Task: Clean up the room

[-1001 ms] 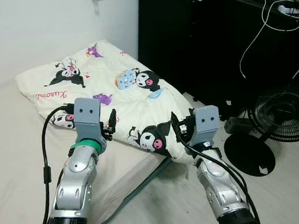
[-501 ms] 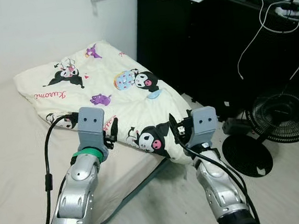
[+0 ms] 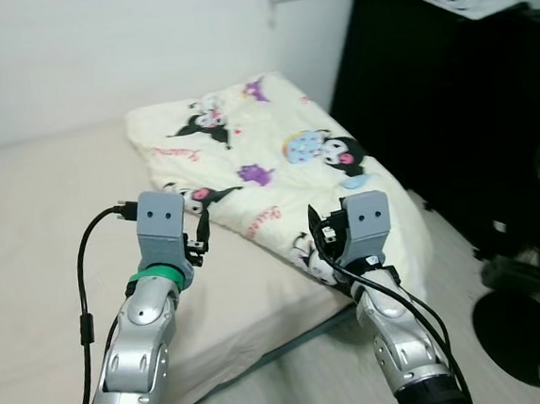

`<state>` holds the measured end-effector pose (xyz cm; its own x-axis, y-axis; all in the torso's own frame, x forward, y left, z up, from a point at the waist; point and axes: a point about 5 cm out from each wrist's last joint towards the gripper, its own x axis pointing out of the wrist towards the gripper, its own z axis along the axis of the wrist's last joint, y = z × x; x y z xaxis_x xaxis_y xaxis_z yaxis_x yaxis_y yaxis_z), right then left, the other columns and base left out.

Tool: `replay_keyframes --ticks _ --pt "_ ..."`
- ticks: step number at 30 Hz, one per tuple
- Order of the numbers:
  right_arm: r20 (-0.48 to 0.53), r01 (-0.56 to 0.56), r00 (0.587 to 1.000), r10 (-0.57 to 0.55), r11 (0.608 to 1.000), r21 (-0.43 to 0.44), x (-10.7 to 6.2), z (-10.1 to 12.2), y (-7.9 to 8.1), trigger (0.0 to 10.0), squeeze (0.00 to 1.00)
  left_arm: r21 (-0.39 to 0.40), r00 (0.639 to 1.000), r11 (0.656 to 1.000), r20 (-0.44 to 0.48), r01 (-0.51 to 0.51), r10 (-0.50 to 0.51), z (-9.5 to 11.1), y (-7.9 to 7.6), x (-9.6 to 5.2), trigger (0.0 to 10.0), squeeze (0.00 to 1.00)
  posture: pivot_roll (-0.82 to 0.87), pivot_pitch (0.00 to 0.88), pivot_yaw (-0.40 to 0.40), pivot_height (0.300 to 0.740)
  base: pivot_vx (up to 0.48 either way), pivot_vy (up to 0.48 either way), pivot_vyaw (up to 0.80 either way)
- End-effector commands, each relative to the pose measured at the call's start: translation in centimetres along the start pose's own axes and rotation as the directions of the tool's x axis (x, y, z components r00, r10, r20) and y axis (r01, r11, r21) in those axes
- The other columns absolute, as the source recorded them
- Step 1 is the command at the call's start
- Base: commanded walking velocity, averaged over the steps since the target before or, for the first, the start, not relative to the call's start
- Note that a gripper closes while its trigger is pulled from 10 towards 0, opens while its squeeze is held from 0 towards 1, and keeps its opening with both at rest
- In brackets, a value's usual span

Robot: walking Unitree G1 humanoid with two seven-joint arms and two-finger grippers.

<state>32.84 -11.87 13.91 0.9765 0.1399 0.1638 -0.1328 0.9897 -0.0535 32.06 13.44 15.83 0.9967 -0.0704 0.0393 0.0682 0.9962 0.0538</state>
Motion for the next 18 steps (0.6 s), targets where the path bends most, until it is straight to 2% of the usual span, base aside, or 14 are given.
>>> replay_keyframes --ticks 1,18 --pt "-0.033 0.011 0.999 -0.011 1.0 -0.001 -0.26 -0.66 -0.13 10.0 0.0 -0.003 1.0 1.0 -0.01 0.006 -0.006 -0.19 -0.19 0.02 10.0 0.0 0.0 0.07 -0.015 0.74 0.0 0.0 0.8" --pt "-0.029 0.029 0.999 -0.029 1.0 0.008 -0.29 -0.62 -0.22 10.0 0.0 0.007 1.0 1.0 -0.012 0.01 -0.01 -0.03 -0.21 0.26 10.0 0.0 0.0 0.071 -0.005 0.74 0.0 0.0 0.8"
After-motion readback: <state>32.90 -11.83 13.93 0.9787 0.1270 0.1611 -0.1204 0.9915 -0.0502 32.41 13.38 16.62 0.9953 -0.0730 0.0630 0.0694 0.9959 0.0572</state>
